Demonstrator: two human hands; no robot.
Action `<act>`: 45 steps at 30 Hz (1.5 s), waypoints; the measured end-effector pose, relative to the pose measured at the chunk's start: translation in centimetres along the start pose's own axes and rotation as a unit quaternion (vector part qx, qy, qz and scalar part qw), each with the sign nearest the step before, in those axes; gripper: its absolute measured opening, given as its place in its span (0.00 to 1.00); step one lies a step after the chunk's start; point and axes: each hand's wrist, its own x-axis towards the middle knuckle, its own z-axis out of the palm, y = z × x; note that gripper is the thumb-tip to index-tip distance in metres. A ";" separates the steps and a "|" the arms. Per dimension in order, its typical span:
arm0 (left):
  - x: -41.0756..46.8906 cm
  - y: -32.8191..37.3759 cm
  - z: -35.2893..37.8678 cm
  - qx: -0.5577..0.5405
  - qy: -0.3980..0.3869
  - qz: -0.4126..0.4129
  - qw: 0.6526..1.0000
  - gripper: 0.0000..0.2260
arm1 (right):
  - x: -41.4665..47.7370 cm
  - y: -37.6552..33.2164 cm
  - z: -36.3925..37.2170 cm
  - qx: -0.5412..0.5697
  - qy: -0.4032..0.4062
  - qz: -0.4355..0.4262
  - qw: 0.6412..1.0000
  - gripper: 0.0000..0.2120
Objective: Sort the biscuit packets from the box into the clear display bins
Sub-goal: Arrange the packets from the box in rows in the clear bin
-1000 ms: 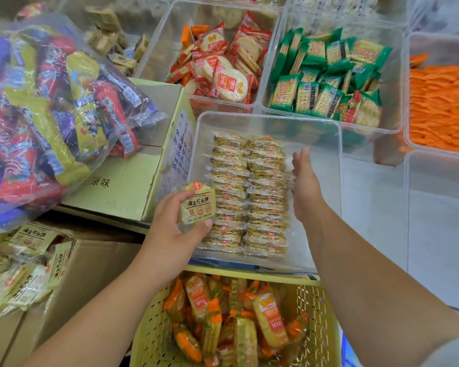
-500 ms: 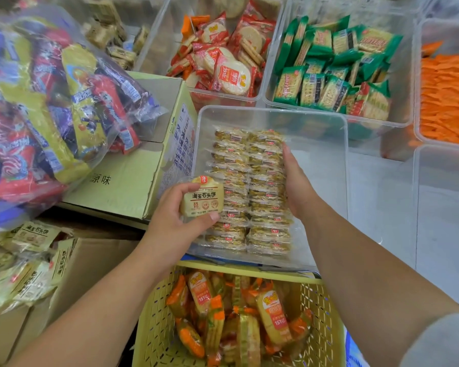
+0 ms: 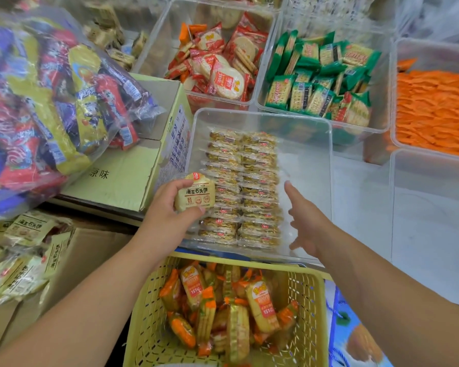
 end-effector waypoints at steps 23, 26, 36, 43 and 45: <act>-9.1 5.2 1.8 0.053 0.031 0.186 0.981 0.18 | -13.2 0.5 2.5 0.052 -0.162 -0.203 0.964 0.25; -11.2 5.2 3.1 0.203 -0.034 0.329 0.922 0.19 | -14.3 1.8 2.6 0.182 -0.263 -0.142 0.937 0.28; -9.6 2.9 3.8 0.393 -0.075 0.262 0.878 0.29 | -11.5 2.5 -2.5 -0.034 0.029 -0.296 0.954 0.06; -6.7 -0.3 1.8 0.574 -0.121 0.076 0.807 0.49 | -9.3 -1.1 -6.2 -0.591 0.026 -0.303 0.747 0.17; -6.5 -0.8 1.9 0.591 -0.117 0.074 0.795 0.50 | -9.0 -1.7 -5.7 -0.669 -0.011 -0.264 0.695 0.18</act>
